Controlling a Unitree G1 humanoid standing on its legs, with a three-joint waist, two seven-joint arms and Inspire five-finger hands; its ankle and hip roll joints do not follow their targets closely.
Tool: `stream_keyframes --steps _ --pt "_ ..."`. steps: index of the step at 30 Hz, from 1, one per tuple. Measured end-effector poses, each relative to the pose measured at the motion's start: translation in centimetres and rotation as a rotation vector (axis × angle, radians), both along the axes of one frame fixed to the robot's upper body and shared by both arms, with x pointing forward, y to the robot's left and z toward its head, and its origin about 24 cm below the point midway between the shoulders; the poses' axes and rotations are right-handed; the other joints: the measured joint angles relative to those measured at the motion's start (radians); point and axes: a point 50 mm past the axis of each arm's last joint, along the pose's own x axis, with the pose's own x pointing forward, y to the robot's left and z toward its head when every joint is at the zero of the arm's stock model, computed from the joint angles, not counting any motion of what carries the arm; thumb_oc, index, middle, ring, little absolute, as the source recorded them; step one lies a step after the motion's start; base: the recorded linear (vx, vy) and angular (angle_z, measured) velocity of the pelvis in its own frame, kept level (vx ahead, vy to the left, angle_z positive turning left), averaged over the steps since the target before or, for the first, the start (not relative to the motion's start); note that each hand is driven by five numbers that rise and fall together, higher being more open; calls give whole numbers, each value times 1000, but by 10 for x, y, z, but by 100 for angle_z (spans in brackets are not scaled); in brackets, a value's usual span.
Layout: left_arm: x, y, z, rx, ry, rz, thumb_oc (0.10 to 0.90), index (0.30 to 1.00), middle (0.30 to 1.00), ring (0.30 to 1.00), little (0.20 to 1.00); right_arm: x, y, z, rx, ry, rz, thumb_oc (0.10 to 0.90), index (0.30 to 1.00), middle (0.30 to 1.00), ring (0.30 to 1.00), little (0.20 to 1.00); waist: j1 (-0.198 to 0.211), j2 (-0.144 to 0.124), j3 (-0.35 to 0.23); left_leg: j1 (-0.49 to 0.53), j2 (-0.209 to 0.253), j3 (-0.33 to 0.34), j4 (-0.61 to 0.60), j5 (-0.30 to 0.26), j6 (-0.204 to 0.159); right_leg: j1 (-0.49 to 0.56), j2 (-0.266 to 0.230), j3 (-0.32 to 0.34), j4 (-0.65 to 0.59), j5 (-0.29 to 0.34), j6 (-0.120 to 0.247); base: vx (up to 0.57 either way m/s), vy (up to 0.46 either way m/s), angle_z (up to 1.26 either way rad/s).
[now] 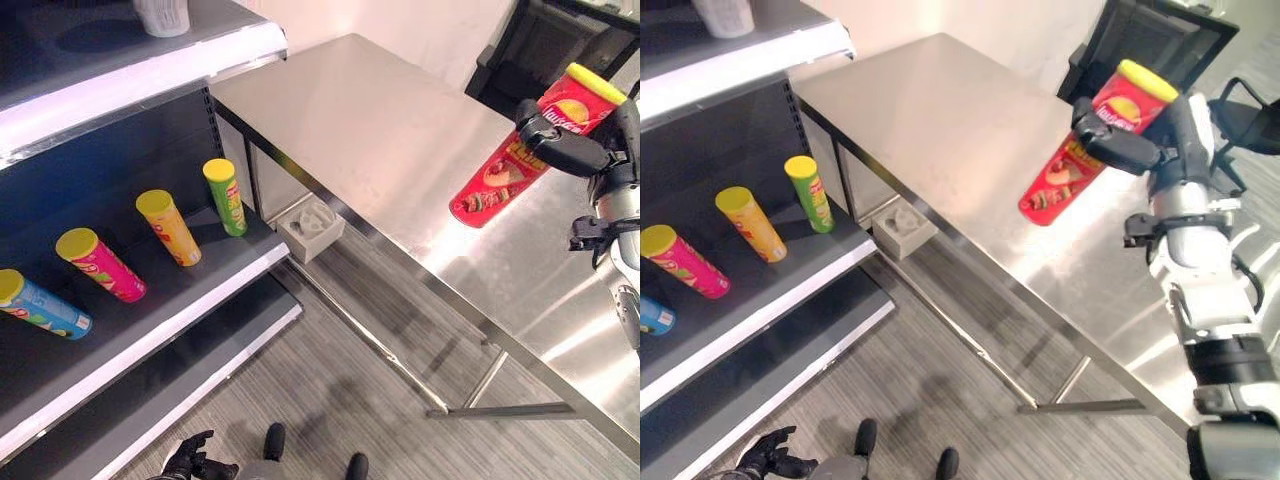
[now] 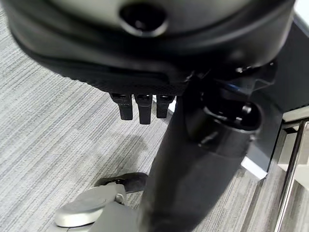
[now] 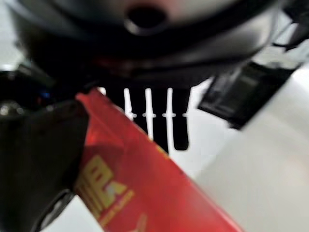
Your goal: Put the goods on the table back onto the shelves and tidy them up.
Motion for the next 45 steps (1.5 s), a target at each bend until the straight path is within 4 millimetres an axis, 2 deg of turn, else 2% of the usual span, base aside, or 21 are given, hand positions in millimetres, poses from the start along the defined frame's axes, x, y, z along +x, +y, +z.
stream_keyframes --steps 8,13,14,16,17,18,19,20,22,24,25,26,27,29,32,33,35,38,41,42,45 --pt "-1 -4 -1 -16 -1 1 800 900 900 900 900 -20 41 22 67 -238 252 400 300 300 300 300 50 36 -14 -57 35 -61 12 33 -52 -21 61 -41 7 -15 -21 -163 -173 21" --pt "7 -3 1 -22 -14 -21 800 900 900 900 900 -26 51 30 26 -255 346 400 300 300 300 300 76 90 20 -149 88 -116 13 97 -147 -50 130 -136 7 -24 -89 -225 -90 65" --pt "11 -3 2 -22 -22 -24 800 900 900 900 900 -28 51 33 19 -258 351 400 300 300 300 300 83 99 30 -166 105 -75 11 95 -171 -56 136 -157 7 -14 -127 -280 -48 61" --pt "10 3 3 -12 -22 -7 800 900 900 900 900 -27 56 30 11 -245 387 400 300 300 300 300 86 53 62 -196 132 123 100 -10 -64 -78 87 -186 8 7 -162 -267 -39 28" --pt "5 6 3 -13 -13 15 800 900 900 900 900 -27 60 26 3 -225 403 400 300 300 300 300 74 9 86 -192 133 171 237 -56 -106 -75 34 -193 9 15 -157 -181 7 32" --pt "0 4 0 -26 6 30 800 900 900 900 900 -28 61 24 -4 -215 414 400 300 300 300 300 54 -1 91 -174 141 185 318 -86 -128 -60 9 -200 9 18 -149 -122 35 36" --pt "-1 3 -1 -30 11 31 800 900 900 900 900 -28 62 23 -6 -213 417 400 300 300 300 300 48 0 92 -167 147 195 328 -87 -132 -55 2 -204 9 18 -149 -92 34 76" --pt "-21 1 -7 -35 68 33 800 900 900 900 900 -33 65 17 -12 -199 437 400 300 300 300 300 -21 51 76 11 243 279 393 -96 -148 20 -24 -255 17 11 -124 -236 143 71" --pt "-15 2 -5 -23 57 7 800 900 900 900 900 -39 68 18 -34 -210 461 400 300 300 300 300 -63 74 63 92 198 281 264 -71 -147 4 -90 -267 78 15 -73 -289 173 94" --pt "17 -14 -3 -55 -6 -36 800 900 900 900 900 -39 57 -4 -29 -98 418 400 300 300 300 300 -110 101 56 120 137 377 194 -12 -34 -26 -210 -341 332 -8 -66 -234 186 185" --pt "24 -24 -1 -67 -36 -83 800 900 900 900 900 -38 59 -18 -40 -23 435 400 300 300 300 300 -130 145 -5 119 141 419 128 -11 -13 -75 -188 -369 353 -74 6 -324 373 245" --pt "50 -21 15 -44 -131 -160 800 900 900 900 900 -41 68 -17 -78 -20 492 400 300 300 300 300 -123 128 -44 100 93 430 26 -8 22 -135 -122 -387 144 -17 -11 -317 391 209" --pt "62 -21 21 -38 -169 -178 800 900 900 900 900 -41 70 -18 -69 -23 503 400 300 300 300 300 -119 102 -46 103 66 402 0 -26 6 -155 -118 -379 115 84 -76 -364 465 151" --pt "51 -26 15 -49 -130 -203 800 900 900 900 900 -36 80 -35 -53 26 527 400 300 300 300 300 -53 111 -52 92 63 393 0 -51 -3 -167 -121 -382 131 114 -67 -252 329 37" --pt "18 -19 4 -45 -36 -166 800 900 900 900 900 -34 81 -39 -82 47 503 400 300 300 300 300 -51 103 -48 73 29 370 0 -68 5 -170 -157 -384 124 124 -42 -211 159 23" --pt "0 -11 0 -32 20 -142 800 900 900 900 900 -33 82 -42 -94 50 490 400 300 300 300 300 -56 93 -43 66 14 354 0 -68 5 -162 -176 -380 122 133 -29 -300 144 53" --pt "-3 -3 -1 -8 50 -139 800 900 900 900 900 -39 78 -51 -79 62 464 400 300 300 300 300 -85 93 -33 36 10 291 16 -63 27 -179 -196 -205 187 124 -14 -214 136 86" --pt "-1 10 4 42 52 -157 800 900 900 900 900 -41 74 -65 -95 118 435 400 300 300 300 300 -77 75 -9 26 4 236 18 -49 46 -179 -190 -9 246 63 62 -60 56 62" --pt "-8 15 4 56 75 -156 800 900 900 900 900 -41 76 -68 -105 129 445 400 300 300 300 300 -62 70 -3 26 5 206 7 -38 36 -145 -167 5 213 14 92 -15 -23 33" --pt "-10 16 4 58 80 -149 800 900 900 900 900 -41 77 -68 -114 132 444 400 300 300 300 300 -61 66 -2 29 8 191 0 -27 24 -113 -124 11 158 -20 88 -13 -66 23" --pt "-20 9 -1 32 96 -126 800 900 900 900 900 -40 84 -73 -139 142 461 400 300 300 300 300 -63 70 -2 24 31 188 0 -12 1 -43 -62 31 8 21 51 -2 -87 5"
